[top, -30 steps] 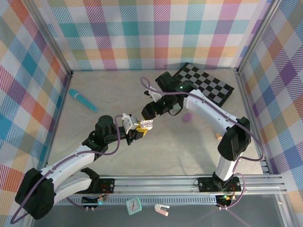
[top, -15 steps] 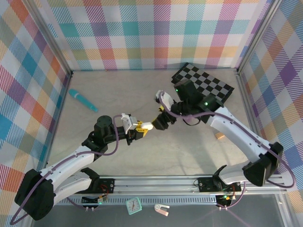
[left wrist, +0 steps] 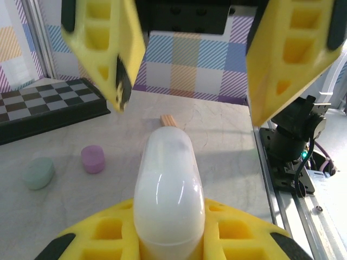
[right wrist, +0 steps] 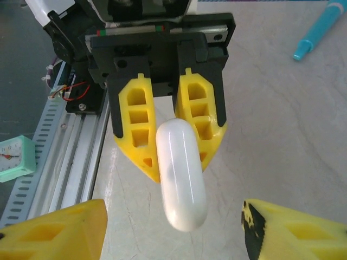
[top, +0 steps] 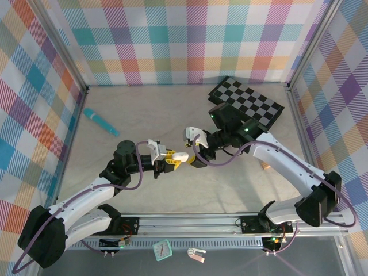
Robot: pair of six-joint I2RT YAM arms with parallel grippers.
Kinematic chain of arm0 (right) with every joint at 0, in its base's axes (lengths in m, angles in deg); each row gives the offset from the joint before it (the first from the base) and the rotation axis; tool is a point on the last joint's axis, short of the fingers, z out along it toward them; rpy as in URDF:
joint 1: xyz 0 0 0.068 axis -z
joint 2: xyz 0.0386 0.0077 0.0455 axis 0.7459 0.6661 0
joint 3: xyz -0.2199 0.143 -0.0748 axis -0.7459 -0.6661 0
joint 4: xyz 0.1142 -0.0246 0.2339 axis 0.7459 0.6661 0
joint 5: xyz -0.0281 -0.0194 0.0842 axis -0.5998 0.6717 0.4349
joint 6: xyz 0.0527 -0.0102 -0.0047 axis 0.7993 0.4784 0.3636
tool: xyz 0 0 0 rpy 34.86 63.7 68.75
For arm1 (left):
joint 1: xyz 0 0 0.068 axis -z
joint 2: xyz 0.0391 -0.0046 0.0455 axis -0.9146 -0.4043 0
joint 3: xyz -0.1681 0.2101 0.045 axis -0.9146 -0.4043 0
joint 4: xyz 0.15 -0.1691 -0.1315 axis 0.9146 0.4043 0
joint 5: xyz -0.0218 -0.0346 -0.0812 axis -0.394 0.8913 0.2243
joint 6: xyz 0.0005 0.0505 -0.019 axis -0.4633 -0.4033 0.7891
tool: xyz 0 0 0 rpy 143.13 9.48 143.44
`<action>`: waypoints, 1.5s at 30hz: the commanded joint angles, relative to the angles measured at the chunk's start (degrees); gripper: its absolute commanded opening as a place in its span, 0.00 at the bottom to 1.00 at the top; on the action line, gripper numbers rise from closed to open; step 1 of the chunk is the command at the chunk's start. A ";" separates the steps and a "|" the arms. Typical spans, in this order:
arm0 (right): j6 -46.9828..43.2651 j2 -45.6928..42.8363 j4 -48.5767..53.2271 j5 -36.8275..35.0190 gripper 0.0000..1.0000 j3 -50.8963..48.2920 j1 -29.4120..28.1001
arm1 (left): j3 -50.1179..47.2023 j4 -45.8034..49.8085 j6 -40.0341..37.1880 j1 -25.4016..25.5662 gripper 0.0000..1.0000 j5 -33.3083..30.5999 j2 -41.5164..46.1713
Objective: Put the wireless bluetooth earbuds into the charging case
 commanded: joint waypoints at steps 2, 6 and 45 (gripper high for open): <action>-1.53 2.40 -1.19 4.79 0.64 1.27 -0.85 | 0.12 -3.43 0.06 0.18 0.19 2.22 0.53; 0.03 3.60 -2.63 4.42 0.48 0.68 -1.15 | 0.12 -3.75 0.26 0.18 0.19 2.12 0.63; 73.39 16.31 -47.51 -23.12 0.25 -24.32 7.67 | 0.21 5.51 -4.10 7.91 1.00 -26.29 -9.55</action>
